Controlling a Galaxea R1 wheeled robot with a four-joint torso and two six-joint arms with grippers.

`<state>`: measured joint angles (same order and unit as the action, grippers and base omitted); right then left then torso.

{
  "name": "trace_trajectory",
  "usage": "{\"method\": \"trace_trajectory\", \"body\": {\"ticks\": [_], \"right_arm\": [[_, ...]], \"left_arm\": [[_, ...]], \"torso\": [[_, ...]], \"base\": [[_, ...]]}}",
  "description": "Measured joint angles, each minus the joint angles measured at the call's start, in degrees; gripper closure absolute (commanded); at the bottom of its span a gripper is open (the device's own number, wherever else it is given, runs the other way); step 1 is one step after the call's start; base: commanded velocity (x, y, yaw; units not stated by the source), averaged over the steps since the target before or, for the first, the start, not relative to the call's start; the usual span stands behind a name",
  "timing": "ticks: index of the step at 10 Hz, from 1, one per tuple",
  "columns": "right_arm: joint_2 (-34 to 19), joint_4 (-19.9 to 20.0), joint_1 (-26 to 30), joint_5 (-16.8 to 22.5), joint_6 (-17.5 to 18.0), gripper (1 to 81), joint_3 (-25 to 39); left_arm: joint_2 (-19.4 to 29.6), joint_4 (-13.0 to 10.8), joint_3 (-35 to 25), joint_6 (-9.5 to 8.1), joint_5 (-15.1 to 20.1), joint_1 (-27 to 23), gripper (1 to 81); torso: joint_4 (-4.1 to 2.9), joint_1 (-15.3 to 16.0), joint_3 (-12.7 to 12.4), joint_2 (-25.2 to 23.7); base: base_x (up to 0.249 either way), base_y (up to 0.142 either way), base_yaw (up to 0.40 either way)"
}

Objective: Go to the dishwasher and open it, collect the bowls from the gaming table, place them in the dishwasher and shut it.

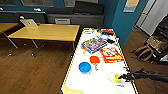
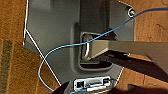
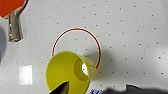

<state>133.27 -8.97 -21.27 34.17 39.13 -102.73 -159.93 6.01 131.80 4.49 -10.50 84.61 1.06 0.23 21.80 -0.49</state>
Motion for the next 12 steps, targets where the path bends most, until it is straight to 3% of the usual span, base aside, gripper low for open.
{"method": "trace_trajectory", "body": {"ticks": [7,8,12], "right_arm": [[4.46,0.00,-3.25,-0.44,-0.11,1.0,-6.80],[4.55,0.11,-4.27,-1.24,-0.07,81.1,-7.00],[3.69,0.38,-6.06,-5.27,-0.29,81.1,-5.14]], "left_arm": [[-0.27,0.02,1.16,0.00,0.16,-0.02,1.0],[-0.46,0.02,1.13,0.00,0.17,-0.02,1.0],[-0.38,0.02,1.49,0.00,0.27,-0.02,1.0]], "torso": [[0.00,0.02,0.02,0.00],[0.00,0.02,0.02,0.00],[0.00,0.02,0.02,0.00]], "base": [[0.000,0.000,0.000],[0.000,0.000,0.000],[0.000,0.000,0.000]]}}
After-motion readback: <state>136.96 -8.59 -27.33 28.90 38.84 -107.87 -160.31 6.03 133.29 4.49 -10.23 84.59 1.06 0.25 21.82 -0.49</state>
